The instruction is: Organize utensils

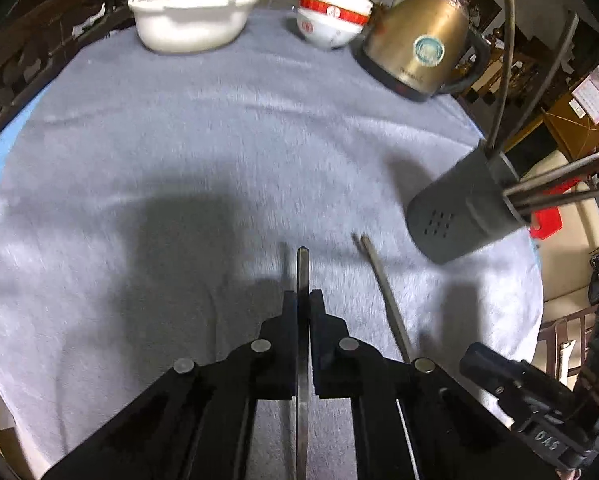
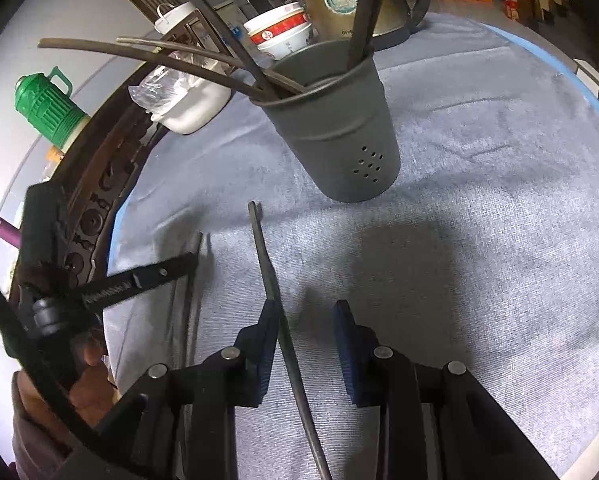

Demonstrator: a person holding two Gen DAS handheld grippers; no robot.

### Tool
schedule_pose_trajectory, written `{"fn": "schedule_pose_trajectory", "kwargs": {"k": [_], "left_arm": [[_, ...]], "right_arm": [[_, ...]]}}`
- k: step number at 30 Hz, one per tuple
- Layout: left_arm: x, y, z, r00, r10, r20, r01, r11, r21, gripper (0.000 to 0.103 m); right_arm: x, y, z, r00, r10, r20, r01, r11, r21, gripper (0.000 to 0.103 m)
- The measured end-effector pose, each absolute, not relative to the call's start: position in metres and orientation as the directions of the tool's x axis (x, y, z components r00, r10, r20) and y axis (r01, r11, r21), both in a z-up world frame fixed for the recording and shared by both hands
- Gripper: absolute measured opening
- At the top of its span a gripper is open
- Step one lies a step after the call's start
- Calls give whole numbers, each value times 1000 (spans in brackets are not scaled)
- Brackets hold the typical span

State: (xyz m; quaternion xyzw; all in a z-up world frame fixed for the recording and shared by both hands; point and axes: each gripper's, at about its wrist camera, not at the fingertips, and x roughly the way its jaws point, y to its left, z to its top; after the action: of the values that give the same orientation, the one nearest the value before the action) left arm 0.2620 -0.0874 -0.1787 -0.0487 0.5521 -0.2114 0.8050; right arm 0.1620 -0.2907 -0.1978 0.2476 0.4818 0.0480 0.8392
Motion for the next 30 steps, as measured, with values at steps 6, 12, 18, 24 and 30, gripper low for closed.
{"fn": "schedule_pose_trajectory", "kwargs": {"k": [6, 12, 18, 24, 30], "left_arm": [[282, -87, -185, 266, -380, -886, 292, 908, -302, 5], [279, -77, -179, 281, -385, -879, 328, 900, -289, 11], [262, -63, -176, 294, -373, -880, 347, 899, -265, 12], [260, -63, -190, 242, -379, -893, 334, 897, -290, 12], [257, -75, -194, 209, -404, -890, 351, 881, -318, 12]], "right_arm": [[174, -278, -195, 523, 322, -789, 134, 883, 449, 31], [194, -265, -194, 524, 343, -780, 115, 879, 463, 69], [216, -248, -199, 528, 298, -796, 116, 903, 415, 55], [228, -238, -219, 464, 257, -848, 141, 923, 357, 29], [222, -260, -223, 445, 262, -856, 229, 891, 392, 10]]}}
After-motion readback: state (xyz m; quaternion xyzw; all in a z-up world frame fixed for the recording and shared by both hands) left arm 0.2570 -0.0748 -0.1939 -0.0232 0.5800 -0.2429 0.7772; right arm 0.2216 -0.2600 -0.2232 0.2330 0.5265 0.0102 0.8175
